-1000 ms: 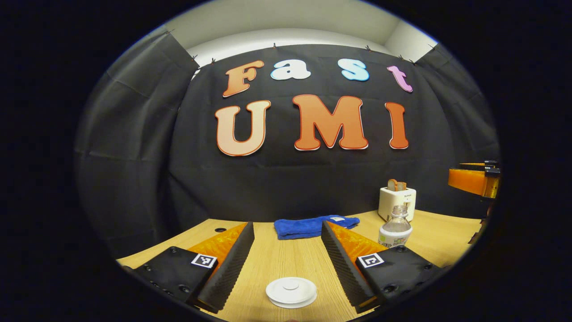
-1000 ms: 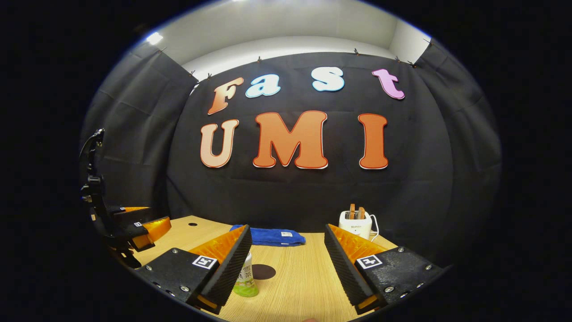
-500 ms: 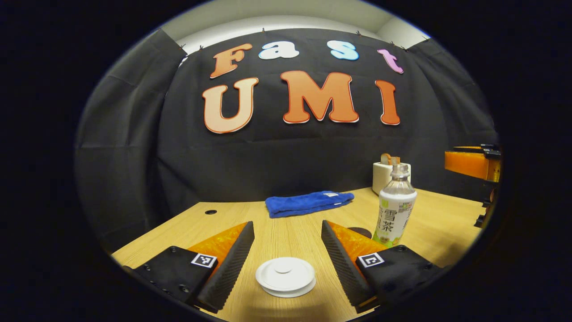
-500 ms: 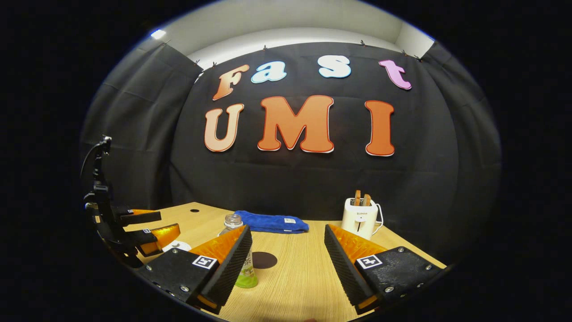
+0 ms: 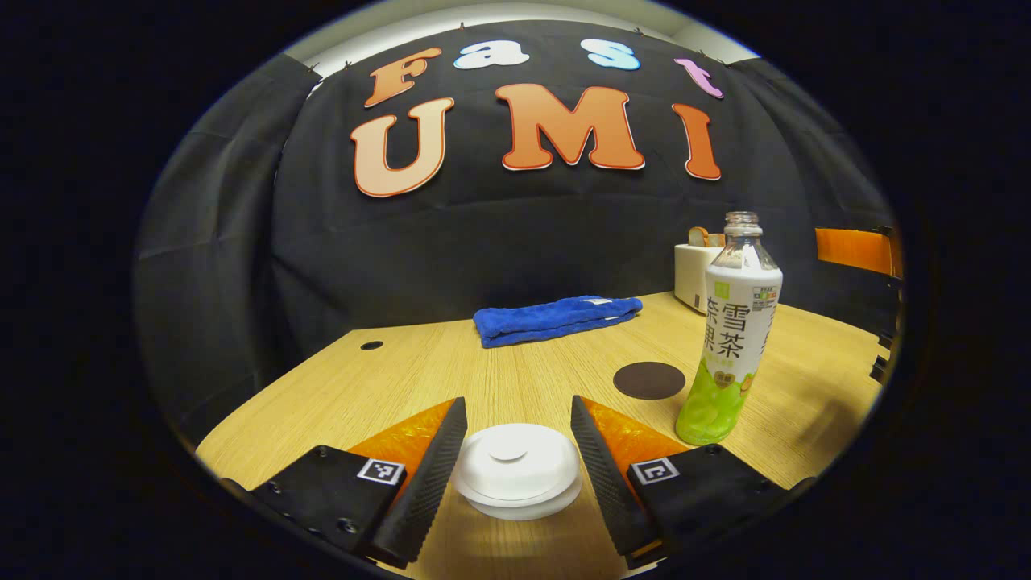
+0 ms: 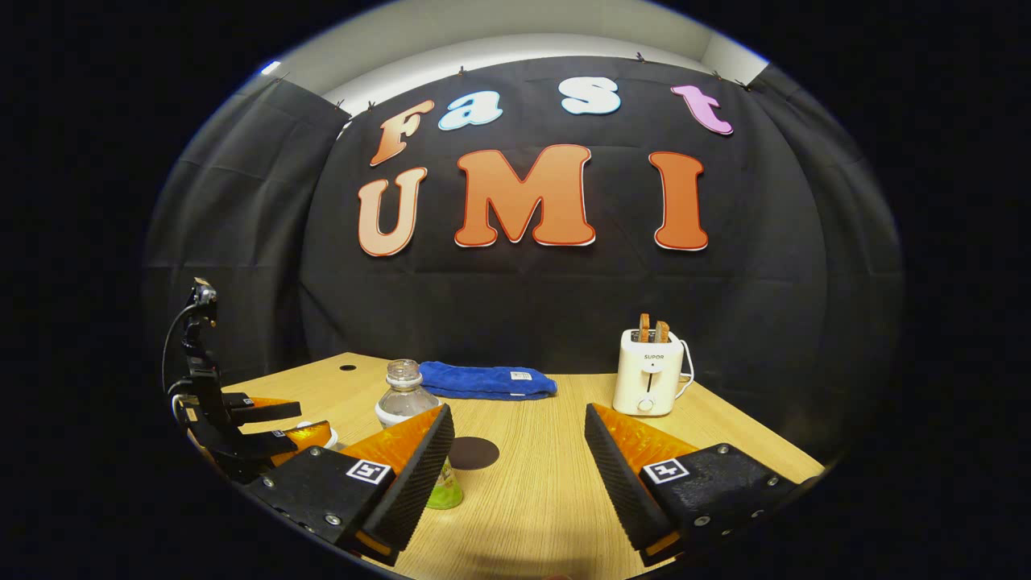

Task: Open the teacup lid with one hand, grasp the water bottle and pour water into the teacup with the other hand; after pouring, place the water bottle on the coaster and then close the teacup lid.

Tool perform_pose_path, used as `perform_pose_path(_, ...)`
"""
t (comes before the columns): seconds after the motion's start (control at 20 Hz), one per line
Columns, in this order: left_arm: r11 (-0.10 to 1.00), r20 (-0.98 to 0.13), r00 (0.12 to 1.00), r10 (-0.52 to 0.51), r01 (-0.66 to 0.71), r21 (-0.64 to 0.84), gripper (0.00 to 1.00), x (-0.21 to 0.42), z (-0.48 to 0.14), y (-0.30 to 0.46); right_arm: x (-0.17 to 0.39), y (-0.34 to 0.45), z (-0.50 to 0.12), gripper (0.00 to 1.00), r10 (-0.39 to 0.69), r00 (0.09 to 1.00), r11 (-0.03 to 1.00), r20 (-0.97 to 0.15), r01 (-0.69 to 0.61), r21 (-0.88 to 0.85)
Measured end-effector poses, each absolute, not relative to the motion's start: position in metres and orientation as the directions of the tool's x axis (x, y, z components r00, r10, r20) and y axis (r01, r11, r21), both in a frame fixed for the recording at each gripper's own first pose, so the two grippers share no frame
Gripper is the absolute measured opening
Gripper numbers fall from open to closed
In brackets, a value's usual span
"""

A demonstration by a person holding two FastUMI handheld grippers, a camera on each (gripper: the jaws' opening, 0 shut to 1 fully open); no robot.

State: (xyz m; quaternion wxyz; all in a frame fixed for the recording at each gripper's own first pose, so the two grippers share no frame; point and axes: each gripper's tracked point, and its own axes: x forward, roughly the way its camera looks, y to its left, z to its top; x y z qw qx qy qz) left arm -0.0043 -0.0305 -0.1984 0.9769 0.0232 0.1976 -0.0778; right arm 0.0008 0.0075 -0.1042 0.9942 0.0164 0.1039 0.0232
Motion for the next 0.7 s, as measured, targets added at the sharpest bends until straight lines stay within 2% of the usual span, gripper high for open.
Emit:
perform_pose_path(0.15,0.990,-0.410,0.905,-0.117,0.138,0.021,0.84,-0.001,-0.206,-0.025,0.002,0.010,-0.105,0.98,0.053,0.977,0.998,-0.209,-0.049,0.025)
perform_pose_path(0.2,0.991,-0.424,0.899,-0.110,0.132,0.024,0.67,0.001,-0.211,-0.023,0.001,0.010,-0.106,0.98,0.059,0.976,0.998,-0.211,-0.054,0.030)
perform_pose_path(0.25,0.991,-0.441,0.892,-0.100,0.127,0.034,0.62,-0.001,-0.214,-0.020,0.000,0.013,-0.107,0.98,0.068,0.974,0.997,-0.214,-0.061,0.039)
perform_pose_path(0.5,0.990,-0.435,0.895,-0.101,0.134,0.047,0.58,0.001,-0.214,-0.020,0.003,0.014,-0.109,0.98,0.072,0.973,0.997,-0.218,-0.064,0.042)
perform_pose_path(0.7,0.991,-0.426,0.899,-0.099,0.128,0.039,0.36,0.006,-0.214,-0.022,0.003,0.016,-0.111,0.98,0.079,0.971,0.996,-0.226,-0.071,0.045)
